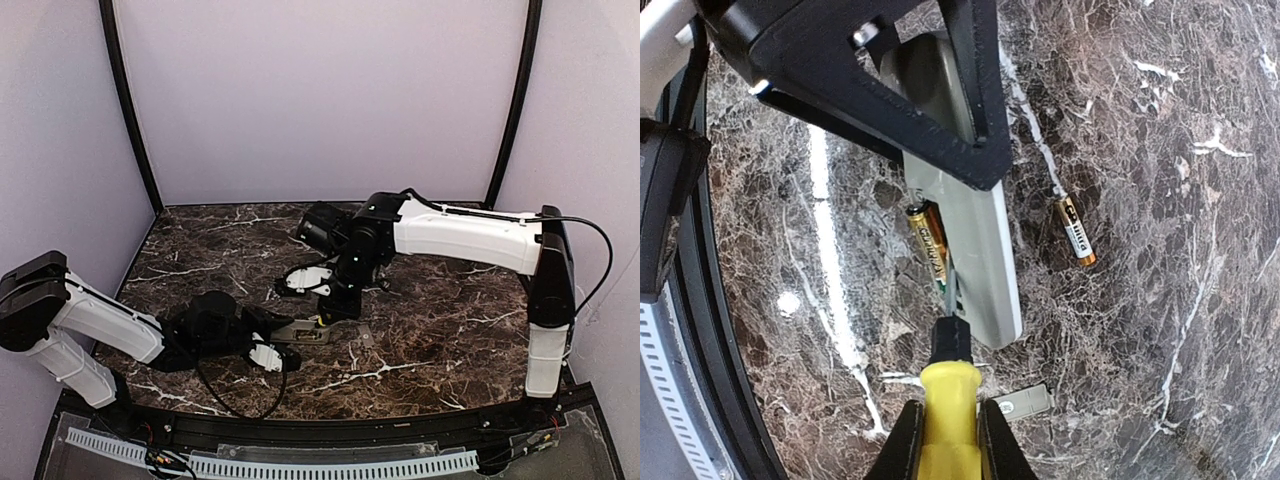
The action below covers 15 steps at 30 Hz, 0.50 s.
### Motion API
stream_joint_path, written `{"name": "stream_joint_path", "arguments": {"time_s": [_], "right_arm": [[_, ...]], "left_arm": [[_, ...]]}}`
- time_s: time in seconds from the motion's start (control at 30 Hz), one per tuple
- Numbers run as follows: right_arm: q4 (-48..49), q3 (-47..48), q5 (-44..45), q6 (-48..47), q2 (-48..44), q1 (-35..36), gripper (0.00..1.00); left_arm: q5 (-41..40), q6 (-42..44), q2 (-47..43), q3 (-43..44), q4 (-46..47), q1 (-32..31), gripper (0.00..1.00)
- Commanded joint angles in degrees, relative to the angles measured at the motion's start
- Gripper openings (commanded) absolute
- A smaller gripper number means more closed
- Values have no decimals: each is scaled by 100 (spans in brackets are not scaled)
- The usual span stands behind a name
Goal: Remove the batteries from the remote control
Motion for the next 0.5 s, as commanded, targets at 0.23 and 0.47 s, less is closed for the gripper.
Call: {"name": "stream_joint_path", "arguments": {"time_s": [0.23,0.47], "right_arm": [[43,118,159,-161,374,-505,0],[36,539,101,-255,647,-627,0]], "left_arm": [[-355,801,246,450,18,-11,0],[-469,922,362,530,-8,5,0]]}}
